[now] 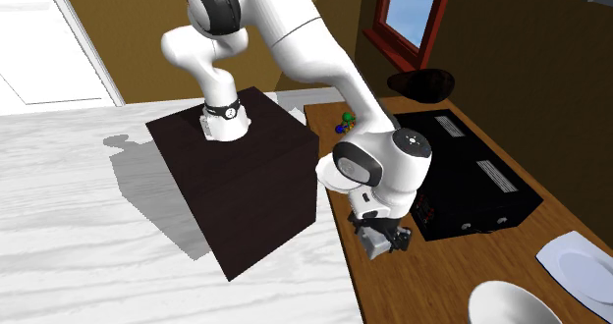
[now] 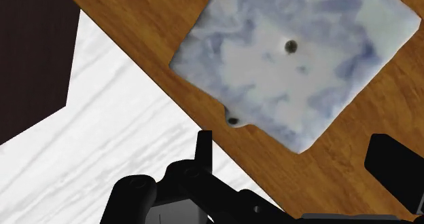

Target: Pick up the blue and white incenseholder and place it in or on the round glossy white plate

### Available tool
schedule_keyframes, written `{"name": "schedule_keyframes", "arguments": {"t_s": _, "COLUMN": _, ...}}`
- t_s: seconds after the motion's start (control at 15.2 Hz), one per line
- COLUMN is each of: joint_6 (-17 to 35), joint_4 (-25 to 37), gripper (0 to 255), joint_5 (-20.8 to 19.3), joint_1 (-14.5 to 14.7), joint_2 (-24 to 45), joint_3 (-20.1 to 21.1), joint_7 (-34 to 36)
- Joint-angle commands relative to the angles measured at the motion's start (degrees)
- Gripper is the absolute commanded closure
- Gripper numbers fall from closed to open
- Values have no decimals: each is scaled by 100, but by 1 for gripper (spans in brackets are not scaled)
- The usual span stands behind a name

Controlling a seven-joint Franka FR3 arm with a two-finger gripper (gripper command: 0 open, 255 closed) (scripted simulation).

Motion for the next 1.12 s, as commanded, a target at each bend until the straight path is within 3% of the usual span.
{"name": "schedule_keyframes", "arguments": {"t_s": 0.0, "joint_6": 88, "joint_4": 46, "gripper": 0, "joint_5": -20, "joint_1": 15, "joint_2": 131, "joint_3": -29, "joint_7": 20}}
{"name": "schedule_keyframes", "arguments": {"t_s": 0.73, "joint_6": 231, "joint_4": 129, "gripper": 0, "joint_5": -59, "joint_1": 45, "joint_2": 356, "joint_3": -74, "joint_7": 42}}
{"name": "schedule_keyframes", "arguments": {"t_s": 0.79, "joint_6": 231, "joint_4": 129, "gripper": 255, "joint_5": -59, "joint_1": 45, "joint_2": 356, "joint_3": -74, "joint_7": 42}}
{"name": "schedule_keyframes", "arguments": {"t_s": 1.06, "joint_6": 232, "joint_4": 123, "gripper": 255, "joint_5": -59, "joint_1": 42, "joint_2": 351, "joint_3": -74, "joint_7": 40}}
